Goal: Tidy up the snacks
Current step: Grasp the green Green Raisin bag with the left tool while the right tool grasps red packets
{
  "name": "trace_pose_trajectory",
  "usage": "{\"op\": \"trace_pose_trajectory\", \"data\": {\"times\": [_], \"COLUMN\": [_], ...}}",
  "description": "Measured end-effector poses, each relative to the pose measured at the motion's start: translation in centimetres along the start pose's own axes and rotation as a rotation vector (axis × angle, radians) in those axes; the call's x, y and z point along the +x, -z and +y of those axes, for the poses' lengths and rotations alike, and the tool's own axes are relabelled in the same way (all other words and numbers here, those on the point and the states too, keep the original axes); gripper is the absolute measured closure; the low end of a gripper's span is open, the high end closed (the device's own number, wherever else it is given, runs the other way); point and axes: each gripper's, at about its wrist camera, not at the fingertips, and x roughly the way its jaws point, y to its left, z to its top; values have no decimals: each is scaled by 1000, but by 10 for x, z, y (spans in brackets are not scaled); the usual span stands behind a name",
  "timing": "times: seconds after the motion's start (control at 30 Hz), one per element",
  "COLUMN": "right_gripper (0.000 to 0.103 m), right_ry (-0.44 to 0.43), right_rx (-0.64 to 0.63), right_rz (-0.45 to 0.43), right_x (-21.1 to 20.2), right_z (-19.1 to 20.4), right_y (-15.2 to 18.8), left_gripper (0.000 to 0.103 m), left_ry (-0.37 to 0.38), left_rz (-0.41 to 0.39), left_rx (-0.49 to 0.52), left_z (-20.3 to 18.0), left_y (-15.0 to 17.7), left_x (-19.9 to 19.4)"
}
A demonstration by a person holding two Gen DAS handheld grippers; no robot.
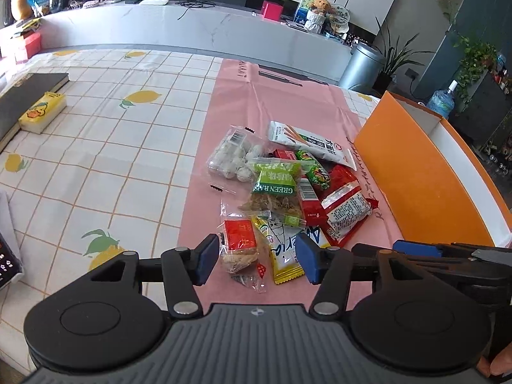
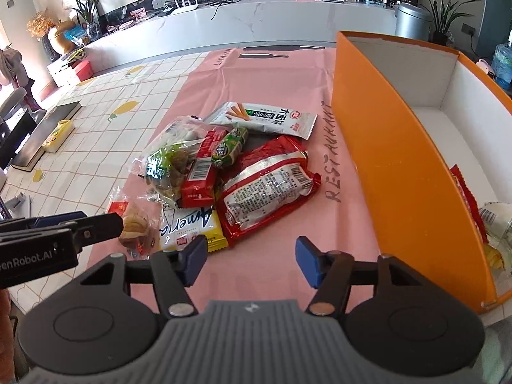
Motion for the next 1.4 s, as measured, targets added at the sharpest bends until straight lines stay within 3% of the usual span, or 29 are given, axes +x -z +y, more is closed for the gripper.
{"op": "trace_pose_trajectory", "data": {"times": [0.1, 0.27, 0.57, 0.77, 0.83, 0.97, 1.23, 1.4], "right_gripper": [43, 43, 35, 32, 30, 25, 12, 18], "right_ry": [-5, 1, 2, -22, -19, -30, 16, 69], "right_rx": [22, 44, 106, 175, 183, 209, 143, 26], "right_rz": [4, -13, -11, 25, 27, 26, -36, -41], "right_x": [11, 25, 46, 57, 59, 62, 72, 75], "right_z": [-3, -8, -19, -32, -34, -36, -14, -1], "right_y": [-8, -24, -42, -40, -39, -35, -35, -30], "left_gripper": [37, 32, 32, 42, 51, 55, 58, 58], "left_ry": [22, 16, -25, 11, 28, 22, 10, 18], "left_rz": [-13, -32, -3, 51, 66, 61, 41, 27], "left_rx": [-36, -11, 121, 79, 52, 46, -17, -11], "left_z": [3, -4, -25, -19, -16, -14, -5, -9], "left_y": [-6, -25, -41, -47, -47, -45, -43, -44], "left_x": [6, 15, 45, 65, 69, 67, 54, 47]}}
